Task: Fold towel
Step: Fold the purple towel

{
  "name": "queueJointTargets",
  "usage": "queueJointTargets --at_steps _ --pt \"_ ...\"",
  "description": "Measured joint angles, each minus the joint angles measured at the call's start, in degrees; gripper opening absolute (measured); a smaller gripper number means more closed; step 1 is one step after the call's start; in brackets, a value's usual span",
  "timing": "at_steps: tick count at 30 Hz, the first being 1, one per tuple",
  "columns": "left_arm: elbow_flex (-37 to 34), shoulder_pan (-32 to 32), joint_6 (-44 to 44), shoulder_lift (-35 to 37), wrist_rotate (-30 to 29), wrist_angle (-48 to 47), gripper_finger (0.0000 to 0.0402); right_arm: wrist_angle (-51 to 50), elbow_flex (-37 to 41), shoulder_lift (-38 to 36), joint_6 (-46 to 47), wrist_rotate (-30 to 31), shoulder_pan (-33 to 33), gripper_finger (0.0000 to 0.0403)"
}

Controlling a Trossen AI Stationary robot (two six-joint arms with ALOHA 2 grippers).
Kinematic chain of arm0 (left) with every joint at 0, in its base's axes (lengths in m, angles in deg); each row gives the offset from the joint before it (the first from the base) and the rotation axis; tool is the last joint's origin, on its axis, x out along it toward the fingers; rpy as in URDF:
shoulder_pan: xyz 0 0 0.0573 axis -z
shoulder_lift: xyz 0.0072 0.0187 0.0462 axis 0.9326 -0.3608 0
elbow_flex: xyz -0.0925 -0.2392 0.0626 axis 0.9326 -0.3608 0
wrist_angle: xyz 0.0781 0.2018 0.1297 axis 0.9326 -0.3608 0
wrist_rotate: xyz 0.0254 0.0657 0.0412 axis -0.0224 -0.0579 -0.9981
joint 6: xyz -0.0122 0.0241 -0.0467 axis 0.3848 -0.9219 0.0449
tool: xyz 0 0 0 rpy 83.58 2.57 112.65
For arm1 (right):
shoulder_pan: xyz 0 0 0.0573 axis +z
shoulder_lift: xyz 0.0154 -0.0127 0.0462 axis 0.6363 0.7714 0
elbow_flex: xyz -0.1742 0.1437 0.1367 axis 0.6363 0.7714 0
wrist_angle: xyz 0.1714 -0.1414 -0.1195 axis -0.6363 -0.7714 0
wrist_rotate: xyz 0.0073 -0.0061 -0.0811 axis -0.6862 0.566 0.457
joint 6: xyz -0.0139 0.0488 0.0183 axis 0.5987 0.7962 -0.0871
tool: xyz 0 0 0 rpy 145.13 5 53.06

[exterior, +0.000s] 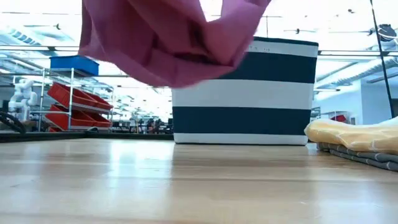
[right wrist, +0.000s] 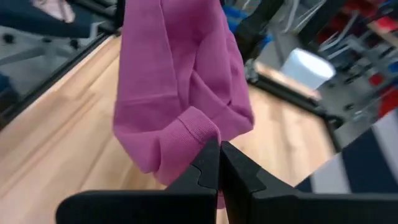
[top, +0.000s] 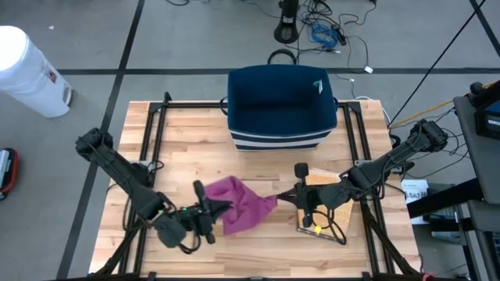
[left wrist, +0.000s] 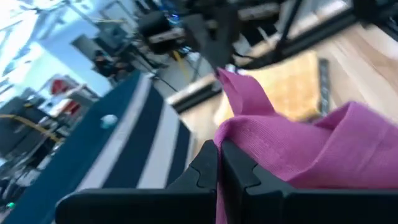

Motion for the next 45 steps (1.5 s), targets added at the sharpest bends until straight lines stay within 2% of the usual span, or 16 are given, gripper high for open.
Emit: queueJointTargets --at_steps 6,12,18,27,36,42,45 --pt "0.00 2.47 -0.41 1.80 -10.57 -0.72 0.0001 3.51 0.00 -0.02 -2.84 9.36 -0.02 0.0000" --pt "0.00 4.15 1.62 1.75 -20.54 -8.78 0.0002 0.17 0.00 -0.15 -1.17 11.71 0.00 0.0000" --pt "0.00 3.77 2.02 1.75 -21.86 -10.26 0.0038 -1.72 0.00 -0.15 0.59 12.50 -0.04 0.0000" --pt "0.00 2.69 5.22 1.75 -17.21 -12.07 0.0115 -1.80 -0.02 -0.15 0.59 12.46 -0.07 0.0000" --pt "0.00 1.09 8.03 1.75 -12.90 -15.34 0.0112 -1.82 -0.02 -0.15 0.57 12.29 -0.07 0.0000" --pt "0.00 -2.15 17.61 1.53 6.36 -17.90 0.0106 -1.86 -0.02 -0.15 0.59 12.20 -0.07 0.0000" --pt "-0.07 -3.94 21.14 -0.31 13.60 -17.87 0.0106 -1.81 -0.02 -0.15 0.61 12.10 -0.14 0.0000"
